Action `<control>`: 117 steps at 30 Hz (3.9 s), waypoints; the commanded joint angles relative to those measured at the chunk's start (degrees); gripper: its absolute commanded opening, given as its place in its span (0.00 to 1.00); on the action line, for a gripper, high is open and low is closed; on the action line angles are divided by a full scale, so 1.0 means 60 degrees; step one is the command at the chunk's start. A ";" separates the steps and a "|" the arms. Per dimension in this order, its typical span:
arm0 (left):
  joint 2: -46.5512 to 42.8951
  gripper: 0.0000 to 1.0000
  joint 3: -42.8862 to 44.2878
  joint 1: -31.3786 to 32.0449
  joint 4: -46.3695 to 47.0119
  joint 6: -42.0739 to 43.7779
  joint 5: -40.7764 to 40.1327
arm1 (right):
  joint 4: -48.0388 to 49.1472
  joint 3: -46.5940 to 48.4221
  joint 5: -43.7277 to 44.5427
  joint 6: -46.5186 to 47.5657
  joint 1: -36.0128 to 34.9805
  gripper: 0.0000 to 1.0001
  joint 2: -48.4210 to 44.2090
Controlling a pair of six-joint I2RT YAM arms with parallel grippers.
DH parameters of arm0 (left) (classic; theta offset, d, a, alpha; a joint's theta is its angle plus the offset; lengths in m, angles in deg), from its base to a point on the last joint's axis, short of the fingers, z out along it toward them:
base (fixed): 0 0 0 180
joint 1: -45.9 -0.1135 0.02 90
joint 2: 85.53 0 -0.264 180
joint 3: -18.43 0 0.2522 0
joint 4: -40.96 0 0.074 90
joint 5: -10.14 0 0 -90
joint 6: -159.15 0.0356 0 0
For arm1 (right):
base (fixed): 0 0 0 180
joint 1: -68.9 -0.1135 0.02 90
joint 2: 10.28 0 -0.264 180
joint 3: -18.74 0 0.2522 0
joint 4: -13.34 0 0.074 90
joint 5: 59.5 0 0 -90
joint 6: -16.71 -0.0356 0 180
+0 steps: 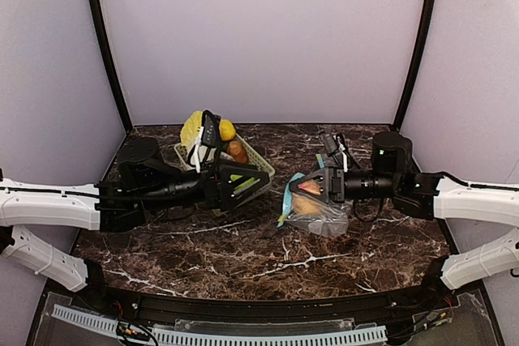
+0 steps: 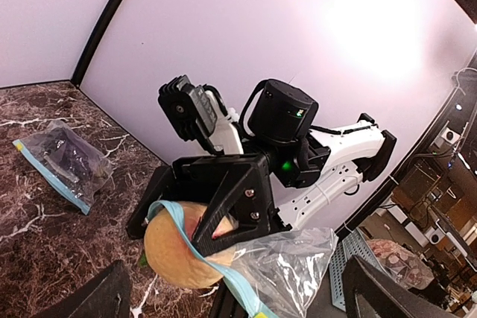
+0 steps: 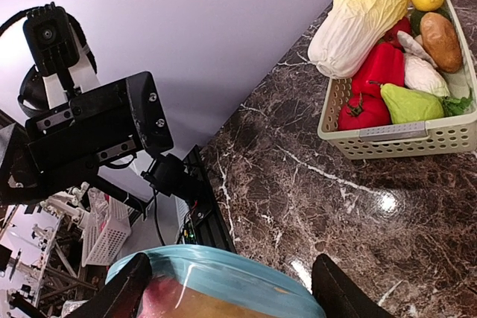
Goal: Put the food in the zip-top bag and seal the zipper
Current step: Place the fake fruit in the zipper food storage bag, then adjust the zipper food storage bag, then pass from the right arm to the left
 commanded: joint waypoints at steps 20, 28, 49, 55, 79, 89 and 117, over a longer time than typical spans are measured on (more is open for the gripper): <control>-0.0182 0.53 0.0977 0.1427 -0.1622 0.4288 -0.0896 | 0.1824 0.0915 -0.0868 -0.3818 0.0495 0.52 -0.0186; 0.0865 0.37 0.1220 0.1568 -0.0100 0.3325 -0.0893 | 0.1894 0.0927 -0.0481 -0.3941 0.0498 0.52 -0.0434; 0.1921 0.30 0.2007 0.1568 0.0970 0.2275 -0.1159 | 0.1631 0.0796 -0.0378 -0.3628 0.0495 0.53 -0.0586; 0.2135 0.28 0.2116 0.1569 0.1156 0.2076 -0.0875 | 0.1412 0.0748 -0.0218 -0.3517 0.0495 0.53 -0.0741; 0.0247 0.01 0.2349 0.0829 -0.5014 0.4003 -0.0563 | -0.1432 0.1359 -0.0957 -0.1675 0.0524 0.53 -0.1053; -0.0378 0.01 0.2373 0.0738 -0.5186 0.5124 -0.2773 | -0.3009 0.1817 -0.1660 -0.0242 0.0524 0.54 -0.0843; 0.0037 0.80 0.1038 -0.0759 -0.1933 -0.1740 0.2414 | -0.1489 0.1180 -0.1783 0.1650 0.0524 0.72 -0.0684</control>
